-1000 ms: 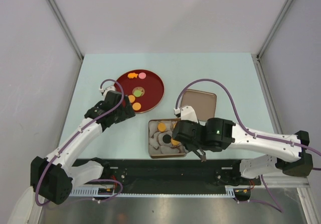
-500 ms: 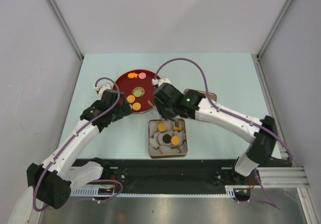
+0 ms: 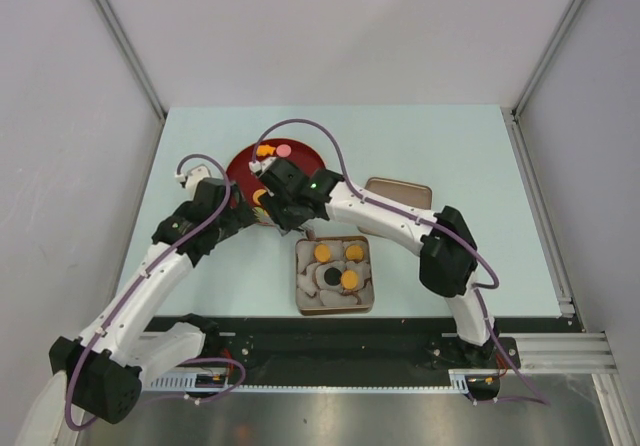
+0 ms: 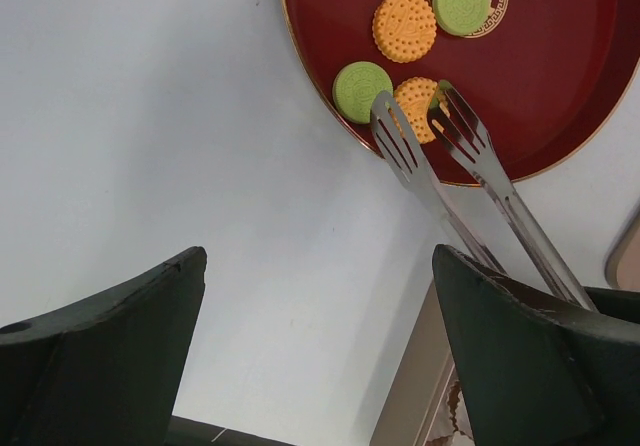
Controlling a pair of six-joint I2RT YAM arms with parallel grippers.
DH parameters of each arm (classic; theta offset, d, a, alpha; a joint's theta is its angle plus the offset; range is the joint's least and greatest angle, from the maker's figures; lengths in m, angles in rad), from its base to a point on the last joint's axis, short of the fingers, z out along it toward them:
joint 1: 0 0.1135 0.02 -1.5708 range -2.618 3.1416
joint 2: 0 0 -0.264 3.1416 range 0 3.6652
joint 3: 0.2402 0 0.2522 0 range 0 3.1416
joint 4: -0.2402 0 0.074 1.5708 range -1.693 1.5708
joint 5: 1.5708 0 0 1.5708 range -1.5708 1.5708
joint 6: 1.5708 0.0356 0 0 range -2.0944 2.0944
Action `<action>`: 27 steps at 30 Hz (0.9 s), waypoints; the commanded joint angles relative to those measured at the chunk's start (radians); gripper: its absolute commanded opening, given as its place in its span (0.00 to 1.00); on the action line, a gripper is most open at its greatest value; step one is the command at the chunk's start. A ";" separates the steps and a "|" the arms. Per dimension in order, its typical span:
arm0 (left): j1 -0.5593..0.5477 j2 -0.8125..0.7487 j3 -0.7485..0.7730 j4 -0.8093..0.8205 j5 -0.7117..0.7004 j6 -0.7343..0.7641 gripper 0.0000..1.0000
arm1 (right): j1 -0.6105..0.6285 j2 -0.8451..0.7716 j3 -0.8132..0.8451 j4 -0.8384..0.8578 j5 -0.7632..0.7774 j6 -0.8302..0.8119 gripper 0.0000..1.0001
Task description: Pack the cookies
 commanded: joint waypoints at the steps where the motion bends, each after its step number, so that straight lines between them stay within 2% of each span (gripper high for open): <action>1: 0.012 -0.033 -0.020 0.009 -0.019 -0.012 1.00 | -0.009 0.026 0.067 -0.006 0.005 -0.036 0.50; 7: 0.013 -0.031 -0.037 0.020 -0.006 -0.008 1.00 | -0.009 0.090 0.130 -0.045 0.044 -0.056 0.50; 13: 0.015 -0.033 -0.048 0.032 -0.003 -0.004 1.00 | -0.006 0.086 0.138 -0.048 0.077 -0.062 0.50; 27: 0.015 -0.017 -0.057 0.043 0.016 0.003 1.00 | -0.012 0.072 0.041 -0.040 0.079 -0.073 0.50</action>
